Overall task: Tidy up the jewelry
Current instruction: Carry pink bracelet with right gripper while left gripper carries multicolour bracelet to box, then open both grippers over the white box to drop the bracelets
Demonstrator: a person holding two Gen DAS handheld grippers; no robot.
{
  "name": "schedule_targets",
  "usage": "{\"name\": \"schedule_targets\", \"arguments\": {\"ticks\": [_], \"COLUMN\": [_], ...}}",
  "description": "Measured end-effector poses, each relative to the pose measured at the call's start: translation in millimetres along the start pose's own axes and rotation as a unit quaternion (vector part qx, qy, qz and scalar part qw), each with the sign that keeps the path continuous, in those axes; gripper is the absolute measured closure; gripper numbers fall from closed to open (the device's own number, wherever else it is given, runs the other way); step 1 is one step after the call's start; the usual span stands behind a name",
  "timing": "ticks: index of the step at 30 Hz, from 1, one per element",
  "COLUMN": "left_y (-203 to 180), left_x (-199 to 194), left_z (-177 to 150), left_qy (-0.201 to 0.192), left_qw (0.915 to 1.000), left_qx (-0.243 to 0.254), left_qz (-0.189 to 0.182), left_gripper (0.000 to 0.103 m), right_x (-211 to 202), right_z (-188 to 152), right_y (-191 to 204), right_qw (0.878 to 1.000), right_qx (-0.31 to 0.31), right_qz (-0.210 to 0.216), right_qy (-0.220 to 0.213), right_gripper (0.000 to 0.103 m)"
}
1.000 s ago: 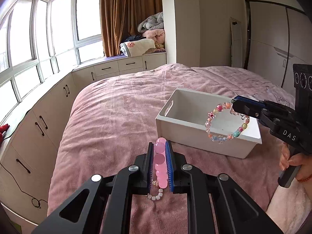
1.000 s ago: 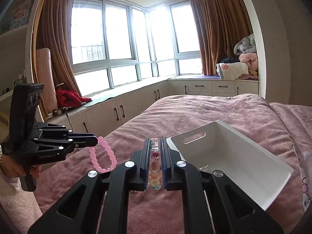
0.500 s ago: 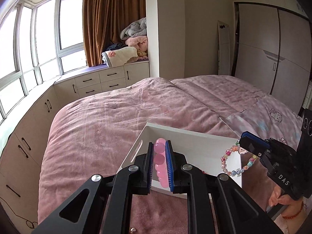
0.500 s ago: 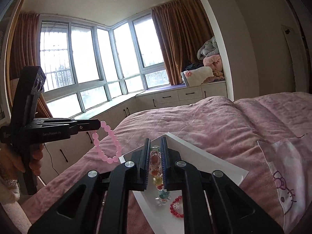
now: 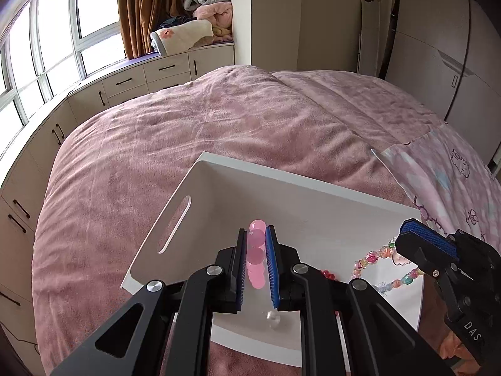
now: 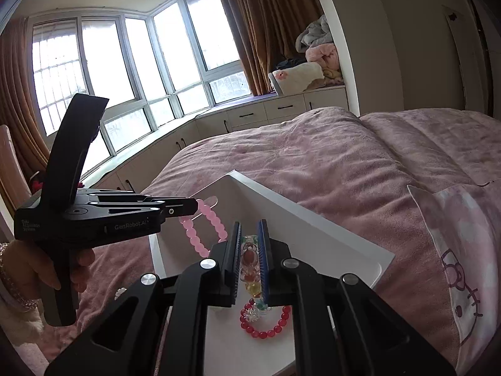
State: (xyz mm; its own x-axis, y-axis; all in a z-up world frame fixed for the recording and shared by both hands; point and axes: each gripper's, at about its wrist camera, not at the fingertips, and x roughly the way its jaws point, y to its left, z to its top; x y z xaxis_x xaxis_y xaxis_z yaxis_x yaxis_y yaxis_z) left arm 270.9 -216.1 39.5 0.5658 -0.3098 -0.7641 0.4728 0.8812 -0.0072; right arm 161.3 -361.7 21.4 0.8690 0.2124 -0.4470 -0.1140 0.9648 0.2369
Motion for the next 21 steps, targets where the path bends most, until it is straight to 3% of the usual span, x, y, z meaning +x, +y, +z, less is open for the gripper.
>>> {"name": "schedule_targets", "arguments": {"ticks": [6, 11, 13, 14, 16, 18, 21], "left_y": [-3, -4, -2, 0, 6, 12, 23], "left_x": [28, 31, 29, 26, 20, 13, -7], "left_z": [-7, -8, -8, -8, -9, -10, -15], "left_qy": [0.025, 0.022, 0.016, 0.011, 0.009, 0.007, -0.007], "left_qw": [0.9997, 0.9997, 0.9998, 0.9998, 0.9998, 0.9996, 0.9993], "left_qx": [0.002, 0.005, 0.000, -0.004, -0.013, -0.022, -0.033], "left_qz": [-0.002, 0.004, 0.011, 0.014, 0.012, 0.016, 0.017], "left_gripper": [0.085, 0.070, 0.049, 0.045, 0.037, 0.025, 0.013], "right_x": [16, 18, 17, 17, 16, 13, 2], "right_z": [-5, -5, -5, -5, -5, -5, -3], "right_y": [-2, 2, 3, 4, 5, 6, 12], "right_qw": [1.000, 0.999, 0.999, 0.999, 0.999, 1.000, 0.999], "right_qx": [-0.008, -0.016, -0.020, -0.022, -0.025, -0.026, -0.032], "right_qz": [0.000, 0.000, 0.000, -0.001, -0.001, -0.002, 0.008], "right_qy": [0.030, 0.033, 0.029, 0.026, 0.021, 0.007, -0.029], "right_gripper": [0.092, 0.090, 0.090, 0.090, 0.080, 0.054, 0.042]}}
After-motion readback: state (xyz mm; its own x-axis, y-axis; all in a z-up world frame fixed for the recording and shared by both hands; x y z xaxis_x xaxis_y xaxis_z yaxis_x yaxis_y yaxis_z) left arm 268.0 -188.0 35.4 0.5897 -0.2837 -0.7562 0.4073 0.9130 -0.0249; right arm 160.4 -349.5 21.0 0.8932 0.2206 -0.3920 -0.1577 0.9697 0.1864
